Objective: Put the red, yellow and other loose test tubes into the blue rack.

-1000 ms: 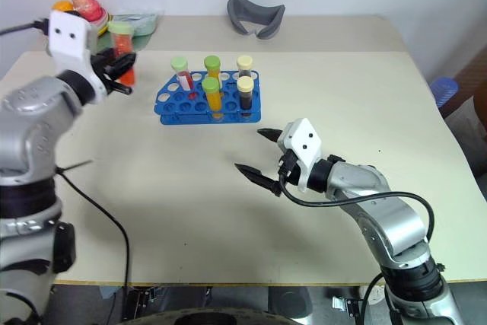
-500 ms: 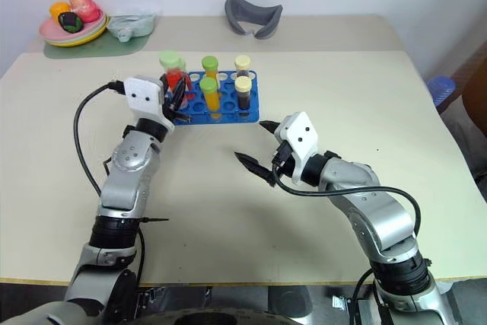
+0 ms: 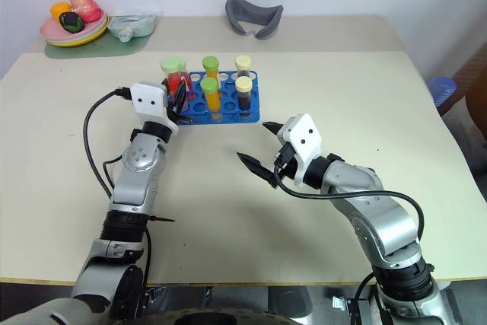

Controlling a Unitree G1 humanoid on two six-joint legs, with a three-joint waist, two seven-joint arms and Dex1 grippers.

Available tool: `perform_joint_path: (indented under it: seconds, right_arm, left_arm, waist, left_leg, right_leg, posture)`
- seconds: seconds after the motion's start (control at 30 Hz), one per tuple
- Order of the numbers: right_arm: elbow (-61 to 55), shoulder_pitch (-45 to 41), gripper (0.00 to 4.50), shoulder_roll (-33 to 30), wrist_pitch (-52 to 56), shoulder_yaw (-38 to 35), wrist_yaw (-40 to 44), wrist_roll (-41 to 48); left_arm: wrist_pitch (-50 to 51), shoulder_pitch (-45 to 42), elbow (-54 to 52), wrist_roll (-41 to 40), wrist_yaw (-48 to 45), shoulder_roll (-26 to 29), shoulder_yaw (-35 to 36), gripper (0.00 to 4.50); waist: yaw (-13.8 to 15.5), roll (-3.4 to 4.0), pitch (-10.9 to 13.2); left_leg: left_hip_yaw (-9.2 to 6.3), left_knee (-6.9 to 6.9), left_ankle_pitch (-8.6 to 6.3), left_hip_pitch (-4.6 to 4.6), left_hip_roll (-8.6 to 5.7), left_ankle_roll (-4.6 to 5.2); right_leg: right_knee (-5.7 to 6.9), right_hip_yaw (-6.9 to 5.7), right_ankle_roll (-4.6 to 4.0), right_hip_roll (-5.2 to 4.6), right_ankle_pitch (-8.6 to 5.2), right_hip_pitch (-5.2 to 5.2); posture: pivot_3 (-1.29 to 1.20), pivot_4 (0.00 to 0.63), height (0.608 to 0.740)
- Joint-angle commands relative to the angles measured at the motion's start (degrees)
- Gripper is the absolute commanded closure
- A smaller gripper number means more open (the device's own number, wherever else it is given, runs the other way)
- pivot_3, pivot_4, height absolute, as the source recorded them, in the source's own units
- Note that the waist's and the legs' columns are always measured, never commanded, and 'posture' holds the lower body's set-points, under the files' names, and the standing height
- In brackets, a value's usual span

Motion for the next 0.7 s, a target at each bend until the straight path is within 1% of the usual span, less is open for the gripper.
perform_joint_path:
  seconds: [0.03, 0.33, 0.47, 0.5, 0.53, 0.57, 0.6, 0.7]
  right_arm:
    - [-2.4, -0.5, 0.0, 0.5, -0.5, -0.6, -0.1, 0.6]
    - [-2.5, -0.3, 0.0, 0.5, -0.5, -0.4, 0.0, 0.6]
    - [-2.3, -0.6, 0.0, 0.4, -0.6, -0.3, 0.2, 0.5]
    - [-2.2, -0.7, 0.0, 0.4, -0.7, -0.3, 0.3, 0.5]
    - [-2.1, -0.7, 0.0, 0.3, -0.7, -0.5, 0.4, 0.6]
    - [-1.9, -0.8, 0.0, 0.0, -0.8, -0.7, 0.7, 0.6]
    - [-1.8, -0.7, 0.0, -0.2, -0.9, -1.0, 1.0, 0.7]
    - [-0.5, -0.9, 0.0, -2.2, -1.3, -3.3, 2.7, 0.9]
  left_arm:
    - [-0.3, 0.2, -1.4, -0.6, 0.0, -0.5, 0.8, 3.76]
    - [-0.2, 1.7, -1.6, -0.4, 0.6, -1.1, 1.1, 3.76]
    - [0.0, 1.5, -1.8, -1.2, 0.5, -1.3, 1.6, 1.8]
    - [0.1, 1.5, -2.1, -1.1, 0.7, -1.2, 1.8, 1.17]
    - [0.6, 1.5, -3.0, -1.5, 0.9, -1.0, 2.4, 0.76]
    - [1.1, 1.6, -3.9, -1.9, 1.0, -0.9, 2.9, 0.22]
    - [1.6, 1.7, -4.6, -2.2, 1.0, -0.9, 3.2, 0.05]
    - [5.9, 4.4, -12.9, -5.9, -2.9, 3.0, 5.9, 0.05]
  waist:
    - [0.0, 0.0, 0.0]
    - [0.0, 0.0, 0.0]
    - [0.0, 0.0, 0.0]
    - [0.0, 0.0, 0.0]
    - [0.0, 0.0, 0.0]
    - [0.0, 0.0, 0.0]
    - [0.0, 0.0, 0.0]
    - [-0.2, 0.0, 0.0]
  left_leg:
    - [0.0, 0.0, 0.0, 0.0, 0.0, 0.0]
    - [0.0, 0.0, 0.0, 0.0, 0.0, 0.0]
    - [0.0, 0.0, 0.0, 0.0, 0.0, 0.0]
    - [0.0, 0.0, 0.0, 0.0, 0.0, 0.0]
    - [0.0, 0.0, 0.0, 0.0, 0.0, 0.0]
    - [0.0, 0.0, 0.0, 0.0, 0.0, 0.0]
    - [0.0, -0.01, 0.0, 0.0, 0.0, 0.0]
    - [-0.01, -0.01, 0.0, 0.0, 0.0, 0.0]
  right_leg:
    - [0.0, 0.0, 0.0, 0.0, 0.0, 0.0]
    - [0.0, 0.0, 0.0, 0.0, 0.0, 0.0]
    - [0.0, 0.0, 0.0, 0.0, 0.0, 0.0]
    - [0.0, 0.0, 0.0, 0.0, 0.0, 0.0]
    - [0.0, 0.0, 0.0, 0.0, 0.0, 0.0]
    - [0.0, 0.0, 0.0, 0.0, 0.0, 0.0]
    - [0.0, 0.0, 0.0, 0.0, 0.0, 0.0]
    - [0.0, 0.0, 0.0, 0.01, 0.0, 0.0]
  posture:
    - [0.0, 0.15, 0.74]
    - [0.0, 0.15, 0.74]
    - [0.0, 0.15, 0.74]
    - [0.0, 0.15, 0.74]
    - [0.0, 0.15, 0.74]
    - [0.0, 0.15, 0.74]
    - [0.0, 0.15, 0.74]
    - [0.0, 0.15, 0.74]
